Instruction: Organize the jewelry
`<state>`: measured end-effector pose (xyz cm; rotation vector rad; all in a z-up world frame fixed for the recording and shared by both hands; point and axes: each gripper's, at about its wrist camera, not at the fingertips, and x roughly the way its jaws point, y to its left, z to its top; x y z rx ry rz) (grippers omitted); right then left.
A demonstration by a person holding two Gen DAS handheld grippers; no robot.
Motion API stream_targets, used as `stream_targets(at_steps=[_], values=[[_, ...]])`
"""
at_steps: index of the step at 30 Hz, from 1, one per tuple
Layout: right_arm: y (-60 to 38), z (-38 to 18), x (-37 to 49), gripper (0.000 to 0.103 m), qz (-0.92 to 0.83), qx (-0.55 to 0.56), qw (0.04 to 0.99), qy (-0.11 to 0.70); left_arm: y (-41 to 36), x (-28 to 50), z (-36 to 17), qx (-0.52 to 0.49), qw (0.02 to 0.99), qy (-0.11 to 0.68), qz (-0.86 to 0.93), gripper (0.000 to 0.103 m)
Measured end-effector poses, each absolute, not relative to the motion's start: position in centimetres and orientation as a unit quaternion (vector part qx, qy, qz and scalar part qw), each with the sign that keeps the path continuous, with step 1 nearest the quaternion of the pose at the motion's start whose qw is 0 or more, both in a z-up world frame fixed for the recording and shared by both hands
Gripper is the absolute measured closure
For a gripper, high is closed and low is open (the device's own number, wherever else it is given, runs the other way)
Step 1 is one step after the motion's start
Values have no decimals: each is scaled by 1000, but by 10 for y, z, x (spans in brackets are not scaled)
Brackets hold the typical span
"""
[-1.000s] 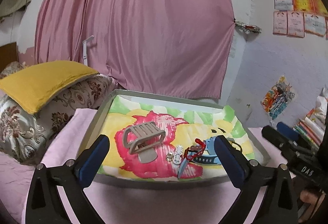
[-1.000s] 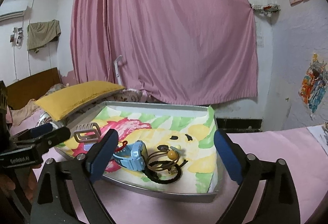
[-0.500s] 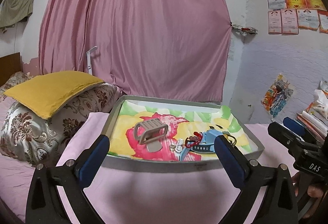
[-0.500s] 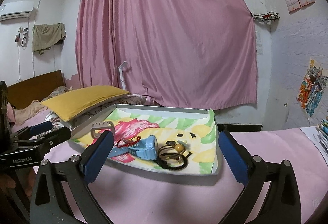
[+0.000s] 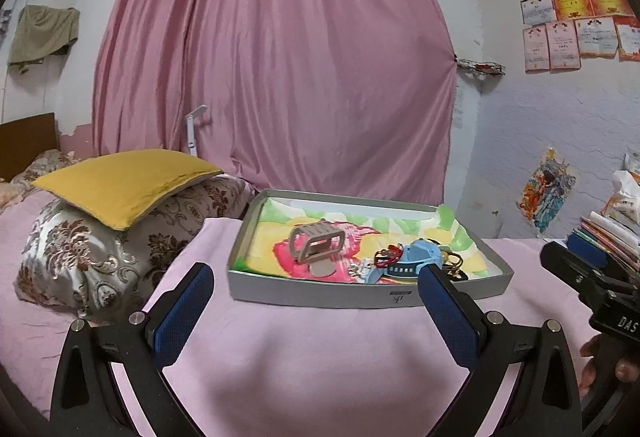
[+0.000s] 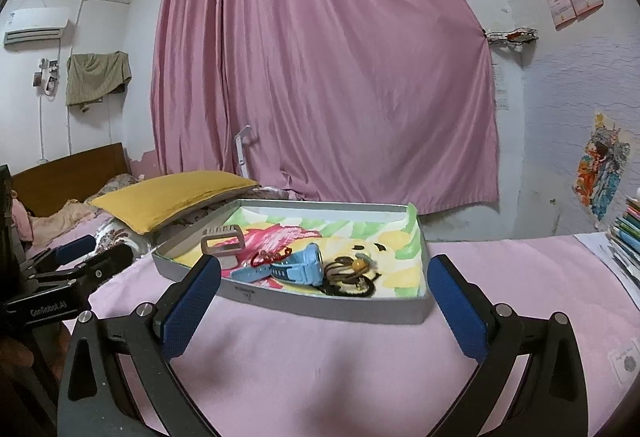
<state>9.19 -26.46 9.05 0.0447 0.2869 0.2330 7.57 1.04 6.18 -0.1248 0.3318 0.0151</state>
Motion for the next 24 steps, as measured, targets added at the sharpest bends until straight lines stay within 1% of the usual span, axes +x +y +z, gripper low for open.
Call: stream_targets(at_steps=[12, 24], values=[[-264, 67, 60, 2, 71, 28, 988, 136, 8, 46, 47, -48, 987, 150, 45, 1], [-260, 48, 49, 2, 62, 19, 990, 127, 12, 27, 22, -74, 985, 141, 60, 1]])
